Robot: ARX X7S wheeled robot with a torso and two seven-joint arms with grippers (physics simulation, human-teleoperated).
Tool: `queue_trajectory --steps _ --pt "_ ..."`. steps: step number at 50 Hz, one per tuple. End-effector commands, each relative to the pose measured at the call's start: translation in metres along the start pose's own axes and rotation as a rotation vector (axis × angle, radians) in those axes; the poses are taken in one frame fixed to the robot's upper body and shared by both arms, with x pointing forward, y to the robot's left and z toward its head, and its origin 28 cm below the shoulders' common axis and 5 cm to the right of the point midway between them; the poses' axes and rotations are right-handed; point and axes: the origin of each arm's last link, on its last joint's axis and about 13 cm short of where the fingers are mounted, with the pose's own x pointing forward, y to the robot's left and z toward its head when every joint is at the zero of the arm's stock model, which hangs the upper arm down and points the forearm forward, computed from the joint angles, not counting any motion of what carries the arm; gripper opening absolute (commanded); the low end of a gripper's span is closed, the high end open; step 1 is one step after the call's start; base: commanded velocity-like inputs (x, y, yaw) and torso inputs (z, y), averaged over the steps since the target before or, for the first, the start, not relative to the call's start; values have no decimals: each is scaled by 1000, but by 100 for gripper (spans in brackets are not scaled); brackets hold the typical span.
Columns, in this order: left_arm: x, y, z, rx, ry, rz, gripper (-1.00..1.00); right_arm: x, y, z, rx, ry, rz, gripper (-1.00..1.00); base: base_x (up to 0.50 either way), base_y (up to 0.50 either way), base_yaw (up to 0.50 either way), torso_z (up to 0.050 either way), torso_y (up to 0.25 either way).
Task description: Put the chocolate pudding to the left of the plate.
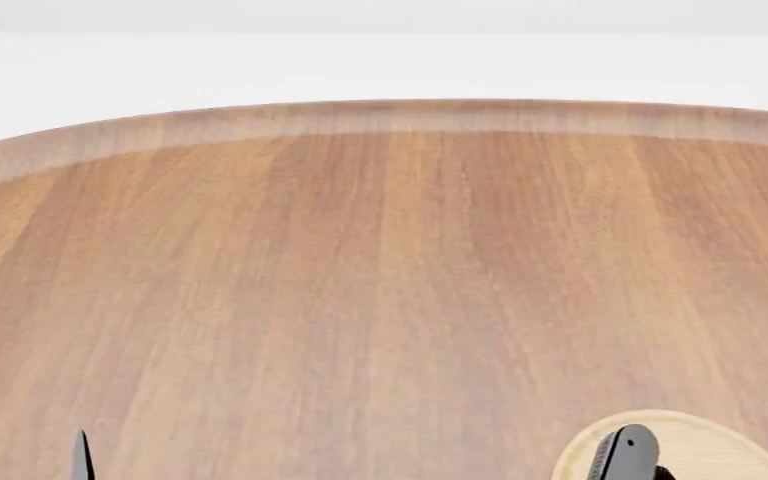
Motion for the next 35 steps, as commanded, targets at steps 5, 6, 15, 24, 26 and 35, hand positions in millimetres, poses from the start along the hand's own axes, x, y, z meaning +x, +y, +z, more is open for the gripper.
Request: queue_trajectory --steps 5,6,15,24,26,35 --pt "0 -1 -1 1 2 -1 100 -2 -19 11 -26 4 -48 -100 0 0 0 0 0" --pt "0 -1 -1 1 3 -2 100 -2 -20 12 -22 -1 -50 -100 0 0 0 0 0" --pt "0 -1 -1 3 2 -3 100 2 -29 10 -4 -6 -65 -100 0 0 0 0 0" --pt "0 -1 -1 4 2 -2 100 10 -38 7 19 -10 -76 -100 0 0 0 0 0" --pt "0 -1 -1 3 2 -3 100 12 -39 7 21 -12 -75 -100 0 0 0 0 0" --pt "1 -1 -1 2 3 -3 100 21 -39 5 24 -9 -65 -100 0 0 0 0 0"
